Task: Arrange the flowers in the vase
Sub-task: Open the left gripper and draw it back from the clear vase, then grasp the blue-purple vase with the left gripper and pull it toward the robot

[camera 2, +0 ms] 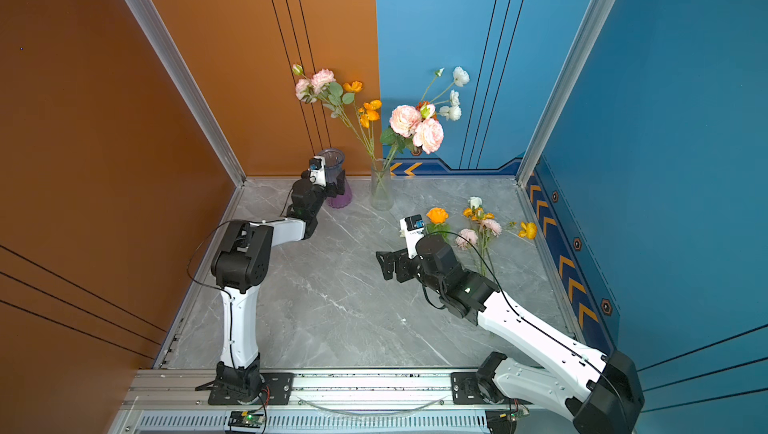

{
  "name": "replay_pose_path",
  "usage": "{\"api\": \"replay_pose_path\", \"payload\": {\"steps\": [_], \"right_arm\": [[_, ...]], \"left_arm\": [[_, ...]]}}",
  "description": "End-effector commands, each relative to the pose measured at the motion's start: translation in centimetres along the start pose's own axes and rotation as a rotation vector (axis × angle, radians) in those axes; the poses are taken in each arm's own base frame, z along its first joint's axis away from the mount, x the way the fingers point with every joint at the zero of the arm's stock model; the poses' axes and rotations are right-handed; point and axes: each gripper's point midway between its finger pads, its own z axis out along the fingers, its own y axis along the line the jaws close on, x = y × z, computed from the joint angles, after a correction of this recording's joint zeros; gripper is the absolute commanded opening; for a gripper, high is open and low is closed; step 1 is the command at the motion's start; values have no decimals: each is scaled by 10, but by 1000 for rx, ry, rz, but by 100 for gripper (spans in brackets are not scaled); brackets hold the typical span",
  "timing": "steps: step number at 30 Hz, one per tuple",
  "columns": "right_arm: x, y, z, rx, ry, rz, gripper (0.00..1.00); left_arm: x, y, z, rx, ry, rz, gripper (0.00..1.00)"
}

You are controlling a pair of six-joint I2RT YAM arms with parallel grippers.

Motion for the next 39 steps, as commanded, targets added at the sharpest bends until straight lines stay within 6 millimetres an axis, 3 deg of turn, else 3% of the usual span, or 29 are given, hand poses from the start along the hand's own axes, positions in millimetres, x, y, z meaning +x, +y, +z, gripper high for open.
{"api": "replay_pose_path", "payload": {"steps": [1,8,15,20,25,29,33,36,39], "right_arm": [[3,-8,0,30,11,9,100],[9,-22,-3,55,20,32,100],[10,-25,-6,56,19,37,100],[11,-24,-7,48,19,44,100],[10,-24,-9,43,9,56,100],[10,-25,-13,47,-6,61,100],[14,-26,-17,47,-14,66,100],[20,-30,-21,57,-14,68,100],[29,-35,-25,72,-8,76,100]], "left_arm": [[-11,-4,12,31,-55,-31,94],[-7,-6,31,49,-65,-68,87],[-6,-12,34,69,-61,-71,70],[-21,-18,30,113,-82,-57,54],[-59,-32,17,166,-146,-3,45],[-97,-42,-10,184,-207,26,41],[-134,-58,-55,212,-270,28,38],[-149,-77,-98,235,-289,0,38],[-138,-111,-144,297,-275,-2,38]]}}
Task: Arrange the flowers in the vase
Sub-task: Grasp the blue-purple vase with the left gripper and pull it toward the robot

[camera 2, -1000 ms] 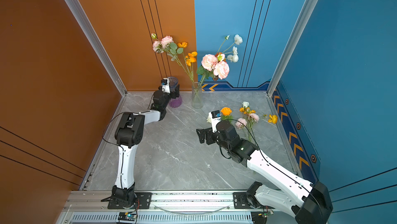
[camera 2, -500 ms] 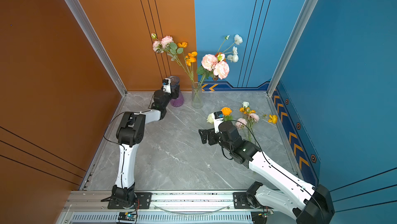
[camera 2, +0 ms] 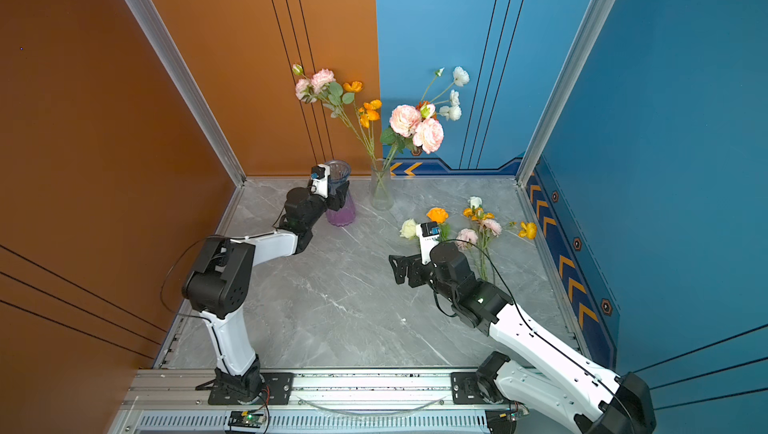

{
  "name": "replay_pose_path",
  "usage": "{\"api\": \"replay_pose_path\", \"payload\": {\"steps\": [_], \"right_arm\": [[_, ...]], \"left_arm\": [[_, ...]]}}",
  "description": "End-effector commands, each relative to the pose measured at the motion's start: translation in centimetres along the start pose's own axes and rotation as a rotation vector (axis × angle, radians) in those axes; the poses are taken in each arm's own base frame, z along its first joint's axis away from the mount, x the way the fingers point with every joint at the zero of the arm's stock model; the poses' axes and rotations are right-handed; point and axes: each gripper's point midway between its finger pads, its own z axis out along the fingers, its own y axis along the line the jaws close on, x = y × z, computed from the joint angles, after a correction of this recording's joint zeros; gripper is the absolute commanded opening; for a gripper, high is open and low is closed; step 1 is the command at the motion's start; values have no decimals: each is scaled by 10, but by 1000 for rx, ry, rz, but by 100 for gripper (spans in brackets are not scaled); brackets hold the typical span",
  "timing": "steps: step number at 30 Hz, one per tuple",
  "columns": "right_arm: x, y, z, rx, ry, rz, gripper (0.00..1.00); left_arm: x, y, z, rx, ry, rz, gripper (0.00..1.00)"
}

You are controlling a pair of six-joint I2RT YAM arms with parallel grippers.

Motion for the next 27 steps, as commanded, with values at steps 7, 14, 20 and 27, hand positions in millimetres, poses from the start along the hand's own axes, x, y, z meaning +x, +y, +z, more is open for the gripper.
{"api": "replay_pose_path", "payload": {"steps": [7,14,20,27], "right_arm": [[29,-23,-10,78,43,29,100],[33,-27,-14,90,38,50,100],[34,-27,-14,93,38,50,100],[36,-27,-11,94,47,46,100]], "left_arm": [[-67,-135,-114,204,-280,22,37],[-52,-181,-155,293,-271,-42,37],[-33,-183,-167,287,-244,-38,37],[-17,-183,-168,292,-223,-58,39]]}}
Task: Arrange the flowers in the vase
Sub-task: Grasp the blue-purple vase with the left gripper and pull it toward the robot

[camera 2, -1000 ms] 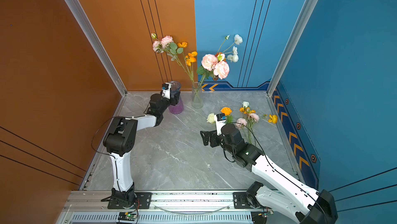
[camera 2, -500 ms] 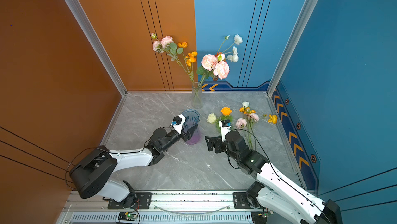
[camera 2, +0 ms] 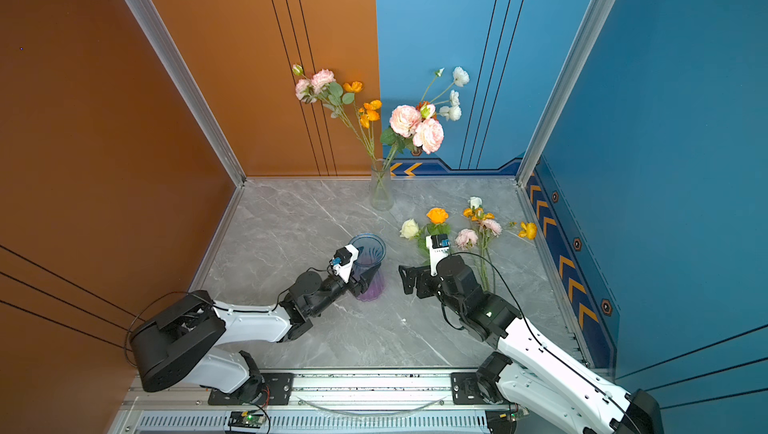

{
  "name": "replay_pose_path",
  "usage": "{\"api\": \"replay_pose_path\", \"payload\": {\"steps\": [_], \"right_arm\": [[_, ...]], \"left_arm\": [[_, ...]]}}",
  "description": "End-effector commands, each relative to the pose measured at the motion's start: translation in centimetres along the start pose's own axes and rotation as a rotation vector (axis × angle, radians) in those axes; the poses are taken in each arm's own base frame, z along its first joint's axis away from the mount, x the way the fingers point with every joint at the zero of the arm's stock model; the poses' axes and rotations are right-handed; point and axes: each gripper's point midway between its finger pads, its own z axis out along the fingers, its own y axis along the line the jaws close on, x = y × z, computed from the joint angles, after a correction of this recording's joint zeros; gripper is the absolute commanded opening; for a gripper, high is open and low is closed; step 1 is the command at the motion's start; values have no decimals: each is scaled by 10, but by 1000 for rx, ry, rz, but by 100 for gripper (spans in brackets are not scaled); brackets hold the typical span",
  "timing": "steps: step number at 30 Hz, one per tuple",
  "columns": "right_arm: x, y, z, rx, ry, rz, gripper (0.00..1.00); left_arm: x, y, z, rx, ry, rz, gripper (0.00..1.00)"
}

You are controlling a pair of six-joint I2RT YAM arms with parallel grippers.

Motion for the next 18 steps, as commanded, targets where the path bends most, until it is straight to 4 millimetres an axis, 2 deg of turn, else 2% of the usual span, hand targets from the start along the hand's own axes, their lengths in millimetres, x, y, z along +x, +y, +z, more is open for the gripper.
{"api": "replay_pose_path", "payload": {"steps": [1,7,10,14,18], "right_arm": [[8,-5,2,28,21,3,100],[8,-6,3,31,21,0,100],[9,-7,4,33,24,-2,100],[9,-6,3,31,23,0,100],[9,-7,3,32,22,-3,100]], "left_arm": [[-65,2,-5,-15,-249,-38,39],[-65,-5,2,5,-248,-39,41],[-58,-5,5,12,-231,-42,46],[-50,-10,8,37,-210,-60,48],[-47,-10,7,34,-202,-65,60]]}}
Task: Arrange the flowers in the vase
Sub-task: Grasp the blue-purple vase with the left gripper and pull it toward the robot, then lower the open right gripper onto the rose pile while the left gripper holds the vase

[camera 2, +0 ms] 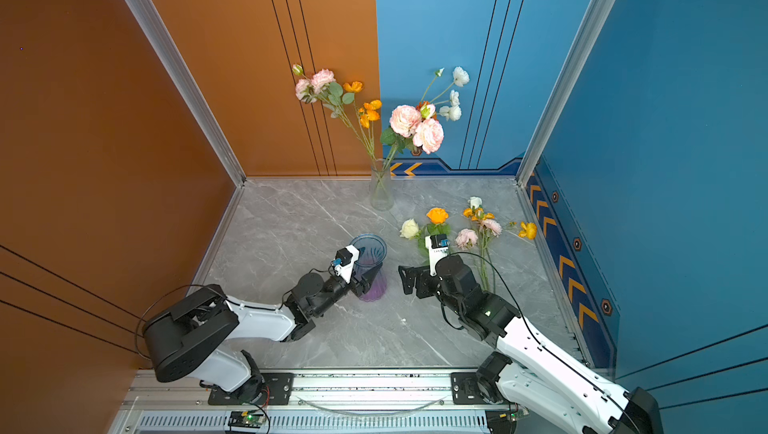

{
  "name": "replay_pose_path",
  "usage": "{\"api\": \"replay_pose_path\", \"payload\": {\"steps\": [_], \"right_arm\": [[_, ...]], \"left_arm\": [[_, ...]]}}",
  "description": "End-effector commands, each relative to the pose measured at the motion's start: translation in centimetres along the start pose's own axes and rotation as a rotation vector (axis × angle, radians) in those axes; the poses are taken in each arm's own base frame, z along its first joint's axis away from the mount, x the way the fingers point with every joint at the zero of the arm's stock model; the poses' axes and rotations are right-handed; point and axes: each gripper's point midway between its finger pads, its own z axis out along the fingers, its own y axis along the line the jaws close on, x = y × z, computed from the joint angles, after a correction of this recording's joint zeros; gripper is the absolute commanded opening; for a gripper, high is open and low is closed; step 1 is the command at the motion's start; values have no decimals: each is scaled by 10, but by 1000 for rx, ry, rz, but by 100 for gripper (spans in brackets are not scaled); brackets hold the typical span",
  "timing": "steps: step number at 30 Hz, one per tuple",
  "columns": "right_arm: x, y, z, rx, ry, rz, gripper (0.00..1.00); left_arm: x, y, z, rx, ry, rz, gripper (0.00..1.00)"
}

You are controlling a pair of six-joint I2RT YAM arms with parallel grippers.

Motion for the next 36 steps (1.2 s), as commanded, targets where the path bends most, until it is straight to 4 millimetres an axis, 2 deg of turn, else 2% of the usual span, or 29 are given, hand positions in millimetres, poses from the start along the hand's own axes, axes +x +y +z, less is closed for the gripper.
{"api": "replay_pose_path", "payload": {"steps": [1,6,7,15,22,27,28,29,32,35,36], "right_arm": [[7,-6,2,30,15,-2,100],[7,-5,4,27,19,-4,100],[7,-5,4,25,19,-3,100],[5,-3,8,23,22,-5,100],[5,-7,9,40,32,-9,100],[-2,-32,8,125,53,9,100],[-3,-40,7,154,63,17,100],[-4,-47,6,179,70,27,100],[-3,-79,1,281,121,90,100],[5,-114,-6,388,190,164,100],[8,-126,-8,424,212,193,100]], "left_arm": [[-52,-7,2,26,-184,-32,64],[-44,-6,-4,29,-165,-26,82],[-42,-6,-5,32,-158,-26,99],[-26,-3,-18,35,-117,-50,98],[-8,-1,-39,42,-41,-55,98],[4,-6,-61,81,45,-58,98],[8,-7,-66,87,83,-62,98],[3,-8,-71,93,91,-65,98],[4,-9,-90,91,218,-46,98],[-14,-10,-114,78,263,-6,98],[-27,-13,-120,78,247,2,98]]}}
